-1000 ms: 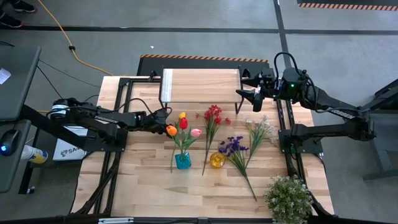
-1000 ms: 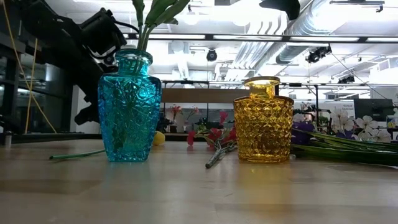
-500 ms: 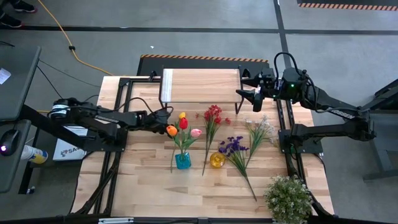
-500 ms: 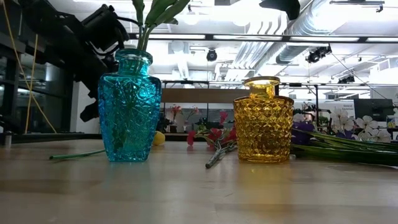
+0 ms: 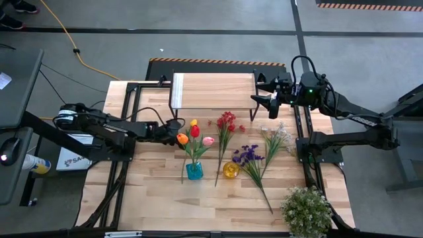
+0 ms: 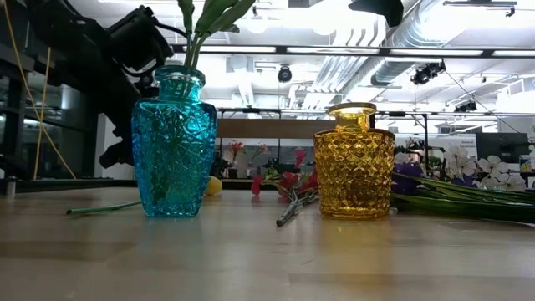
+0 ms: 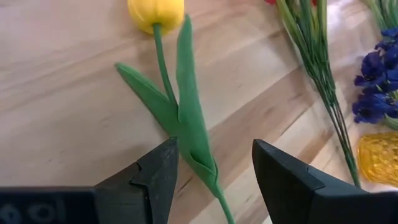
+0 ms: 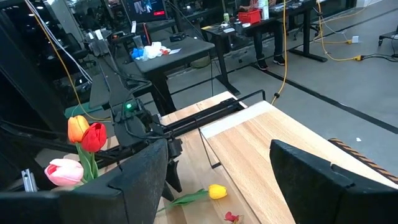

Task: Pick and place flowers into a vace then onto a shelf
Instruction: Put the yellow tulip into the blue vase

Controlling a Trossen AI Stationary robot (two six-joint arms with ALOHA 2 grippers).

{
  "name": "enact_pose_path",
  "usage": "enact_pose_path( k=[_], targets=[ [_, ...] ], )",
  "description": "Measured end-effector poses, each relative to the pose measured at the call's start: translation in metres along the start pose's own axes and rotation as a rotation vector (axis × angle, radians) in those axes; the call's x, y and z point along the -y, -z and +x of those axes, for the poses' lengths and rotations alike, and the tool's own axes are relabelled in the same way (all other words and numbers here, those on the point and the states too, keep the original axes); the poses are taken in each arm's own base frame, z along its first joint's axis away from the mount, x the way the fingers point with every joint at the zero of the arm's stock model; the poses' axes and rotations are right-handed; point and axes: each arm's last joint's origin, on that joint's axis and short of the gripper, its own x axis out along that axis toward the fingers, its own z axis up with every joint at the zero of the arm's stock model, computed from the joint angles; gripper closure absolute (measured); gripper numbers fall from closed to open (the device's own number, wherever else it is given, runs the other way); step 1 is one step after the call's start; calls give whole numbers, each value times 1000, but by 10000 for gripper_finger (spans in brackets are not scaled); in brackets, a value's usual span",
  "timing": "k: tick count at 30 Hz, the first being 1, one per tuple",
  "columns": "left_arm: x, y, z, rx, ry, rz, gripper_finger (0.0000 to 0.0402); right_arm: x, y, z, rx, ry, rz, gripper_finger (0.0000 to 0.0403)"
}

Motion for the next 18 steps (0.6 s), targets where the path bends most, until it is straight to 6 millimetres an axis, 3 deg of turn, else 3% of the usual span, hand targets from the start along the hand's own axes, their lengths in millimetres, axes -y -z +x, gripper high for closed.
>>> enact_pose_path(
  k=[10,18],
  targets=[
    [-3,7,16,-87,-62,-10,165,0,0,0,0,0,0,130],
    [14,0,36,-154,-142,31,165,0,0,0,0,2,0,130]
  ],
)
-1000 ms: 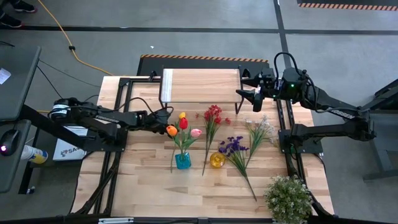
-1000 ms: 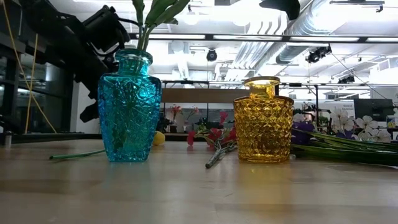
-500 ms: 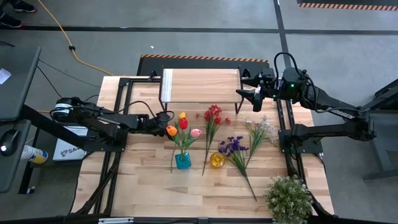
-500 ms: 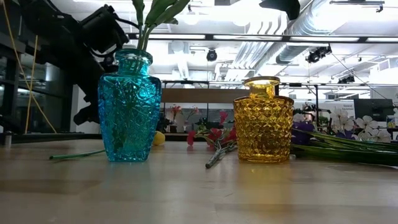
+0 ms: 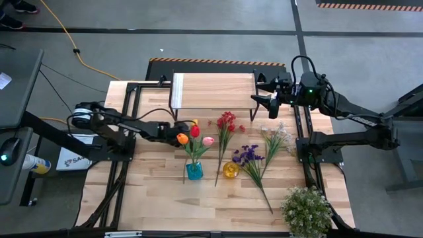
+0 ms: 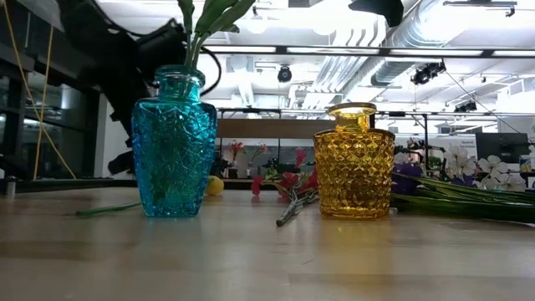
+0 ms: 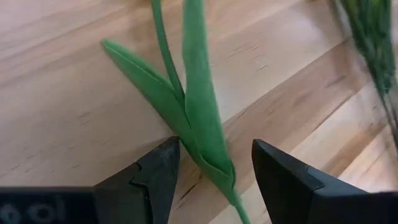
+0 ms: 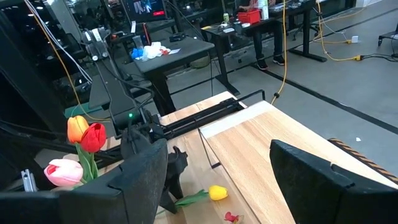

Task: Pick and place flowers into a vace then onto a shelf
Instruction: Put the yellow tulip into the blue vase

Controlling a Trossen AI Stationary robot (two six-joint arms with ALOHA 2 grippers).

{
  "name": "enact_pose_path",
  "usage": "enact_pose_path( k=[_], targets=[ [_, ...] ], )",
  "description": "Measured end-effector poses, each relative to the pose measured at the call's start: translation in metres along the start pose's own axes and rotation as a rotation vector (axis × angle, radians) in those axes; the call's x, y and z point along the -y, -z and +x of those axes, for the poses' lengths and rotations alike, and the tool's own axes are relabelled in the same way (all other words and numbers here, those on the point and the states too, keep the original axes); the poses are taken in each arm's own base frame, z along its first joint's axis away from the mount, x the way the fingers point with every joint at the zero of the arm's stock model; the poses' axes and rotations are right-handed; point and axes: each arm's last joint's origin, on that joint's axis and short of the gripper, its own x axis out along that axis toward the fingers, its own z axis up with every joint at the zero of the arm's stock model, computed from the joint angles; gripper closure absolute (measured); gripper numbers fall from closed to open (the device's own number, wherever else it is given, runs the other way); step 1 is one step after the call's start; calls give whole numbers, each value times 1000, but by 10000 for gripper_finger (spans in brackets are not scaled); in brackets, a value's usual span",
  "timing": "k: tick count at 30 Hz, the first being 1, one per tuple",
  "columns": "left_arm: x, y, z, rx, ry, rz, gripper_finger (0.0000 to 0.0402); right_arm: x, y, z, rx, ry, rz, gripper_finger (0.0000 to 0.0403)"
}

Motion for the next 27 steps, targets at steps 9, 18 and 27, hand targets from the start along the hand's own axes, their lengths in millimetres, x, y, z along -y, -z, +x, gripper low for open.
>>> enact_pose_path(
  k=[9,18,27],
  targets=[
    [7,-4,4,-51,-94,15,165,0,0,0,0,0,0,130],
    [3,-2,3,-72,-143,19,171,0,0,0,-1,-1,-10,130],
    [-5,2,1,-103,-235,8,305,0,0,0,-1,-1,-8,130]
  ],
)
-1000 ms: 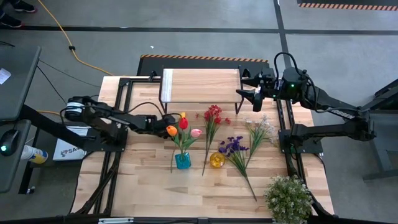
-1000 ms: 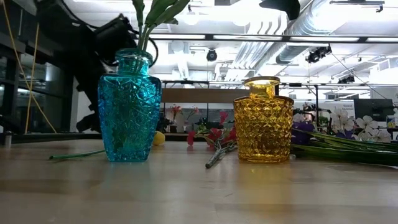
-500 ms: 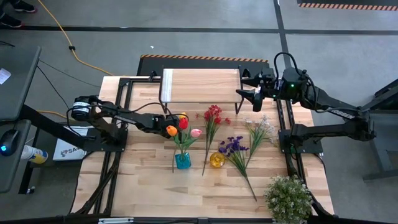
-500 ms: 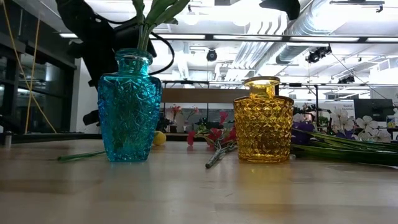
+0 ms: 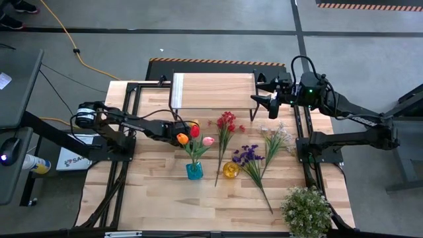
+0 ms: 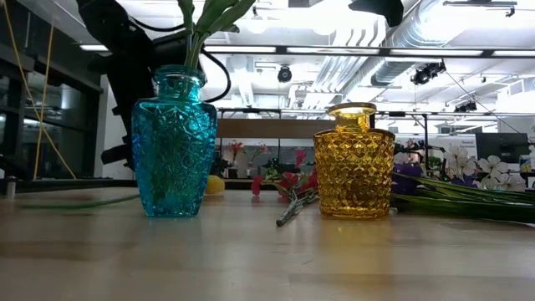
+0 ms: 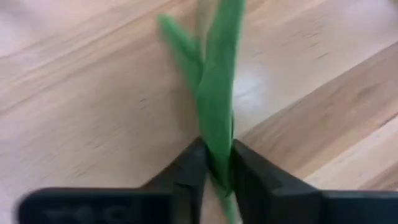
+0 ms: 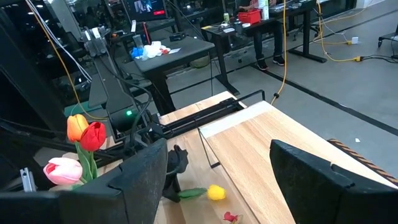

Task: Pick and place flowers into a vace then onto a shelf
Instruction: Put the yellow tulip into the blue vase

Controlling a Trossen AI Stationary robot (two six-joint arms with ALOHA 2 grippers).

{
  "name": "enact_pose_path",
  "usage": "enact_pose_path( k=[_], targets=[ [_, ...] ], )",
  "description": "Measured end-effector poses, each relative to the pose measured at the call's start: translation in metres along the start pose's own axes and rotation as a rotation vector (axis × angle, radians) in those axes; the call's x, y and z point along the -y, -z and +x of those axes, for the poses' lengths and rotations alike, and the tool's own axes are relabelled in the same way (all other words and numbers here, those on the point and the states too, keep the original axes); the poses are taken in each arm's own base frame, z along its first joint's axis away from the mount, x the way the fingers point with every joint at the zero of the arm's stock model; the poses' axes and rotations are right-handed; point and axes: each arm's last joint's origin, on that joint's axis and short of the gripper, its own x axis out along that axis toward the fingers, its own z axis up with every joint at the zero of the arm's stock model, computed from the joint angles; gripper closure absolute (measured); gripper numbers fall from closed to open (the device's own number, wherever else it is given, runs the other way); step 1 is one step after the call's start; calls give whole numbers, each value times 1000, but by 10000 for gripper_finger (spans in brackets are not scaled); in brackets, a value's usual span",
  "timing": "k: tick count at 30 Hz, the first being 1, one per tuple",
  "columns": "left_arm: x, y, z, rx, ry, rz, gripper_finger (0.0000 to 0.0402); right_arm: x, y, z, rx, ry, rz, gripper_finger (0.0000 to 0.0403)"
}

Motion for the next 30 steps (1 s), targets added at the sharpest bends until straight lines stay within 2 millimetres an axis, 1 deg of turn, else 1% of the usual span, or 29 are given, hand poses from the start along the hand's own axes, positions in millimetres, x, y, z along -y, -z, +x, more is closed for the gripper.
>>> enact_pose_path(
  k=[2,3,7,9,11,14,18,26,30],
  targets=[
    [-1,1,0,-9,-10,-3,348,0,0,0,0,0,0,130],
    [-2,1,0,-14,-13,-12,364,0,0,0,0,0,0,130],
    [-2,2,0,-35,-18,-66,364,0,0,0,-3,0,15,130],
    [-3,3,0,-48,-24,-80,357,0,1,0,-15,2,17,130],
    [-3,4,-1,-64,-29,-76,354,1,3,0,-30,5,18,130],
    [-2,10,-3,-68,-40,-52,362,1,5,0,-52,11,20,130],
    [0,18,-8,-75,-49,-44,362,2,6,0,-67,15,22,130],
    [-8,45,-28,-132,-163,-64,362,2,7,0,-67,33,5,130],
    [-18,61,-43,-159,-250,-86,362,2,7,0,-65,42,2,130]
  ],
)
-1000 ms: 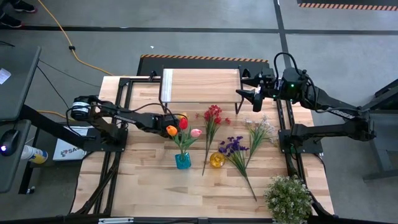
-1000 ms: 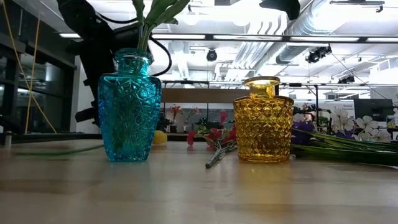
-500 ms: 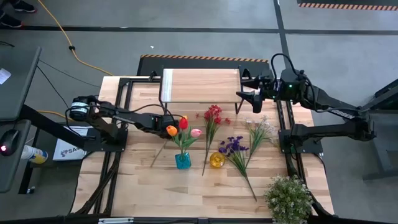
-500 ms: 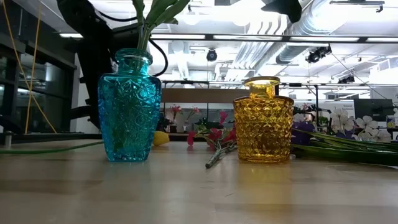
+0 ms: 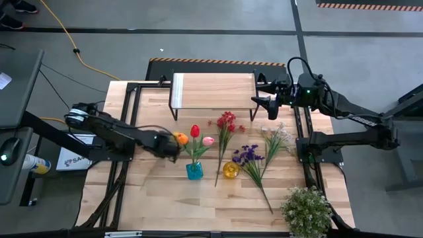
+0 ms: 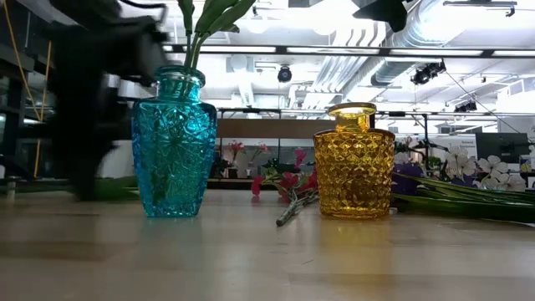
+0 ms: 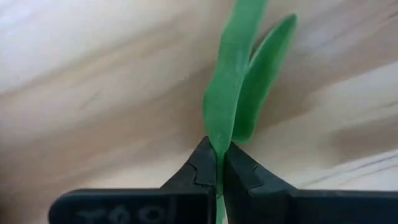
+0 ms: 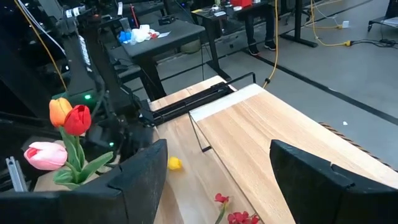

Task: Pick and place flowers into a vace then onto a shelf
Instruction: Put the yellow tulip into the blue vase

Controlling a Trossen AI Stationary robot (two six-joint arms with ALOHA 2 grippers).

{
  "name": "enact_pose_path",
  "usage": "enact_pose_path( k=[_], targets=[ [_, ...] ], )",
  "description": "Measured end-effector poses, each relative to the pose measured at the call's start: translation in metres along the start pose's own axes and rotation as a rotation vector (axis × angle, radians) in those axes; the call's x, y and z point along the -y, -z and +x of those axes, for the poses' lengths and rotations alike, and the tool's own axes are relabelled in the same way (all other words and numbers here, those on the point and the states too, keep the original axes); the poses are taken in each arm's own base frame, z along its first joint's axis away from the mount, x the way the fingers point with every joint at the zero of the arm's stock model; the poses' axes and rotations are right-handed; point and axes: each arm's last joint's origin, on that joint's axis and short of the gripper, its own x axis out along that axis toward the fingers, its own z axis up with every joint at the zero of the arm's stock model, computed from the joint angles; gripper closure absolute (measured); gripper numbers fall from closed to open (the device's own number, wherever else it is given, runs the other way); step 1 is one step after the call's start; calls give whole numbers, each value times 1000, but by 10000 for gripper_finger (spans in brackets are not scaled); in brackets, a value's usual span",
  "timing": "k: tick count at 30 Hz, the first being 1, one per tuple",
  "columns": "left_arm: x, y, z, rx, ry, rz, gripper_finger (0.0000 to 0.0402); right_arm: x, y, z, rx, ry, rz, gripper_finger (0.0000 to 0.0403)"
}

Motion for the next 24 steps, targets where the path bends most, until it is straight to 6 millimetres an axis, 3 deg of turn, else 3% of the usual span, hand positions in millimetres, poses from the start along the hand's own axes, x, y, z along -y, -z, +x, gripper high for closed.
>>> enact_pose_path(
  k=[6,9,17,24],
  targets=[
    [-21,25,-20,19,-86,-79,362,0,0,0,2,0,-16,130],
    [-29,35,-32,54,-43,-132,362,0,-1,0,15,-1,-17,130],
    [-52,54,-66,267,255,-301,362,-1,-2,0,25,-4,-20,130],
    [-72,62,-83,400,469,-354,362,-1,-2,0,23,-9,-19,130]
  ],
)
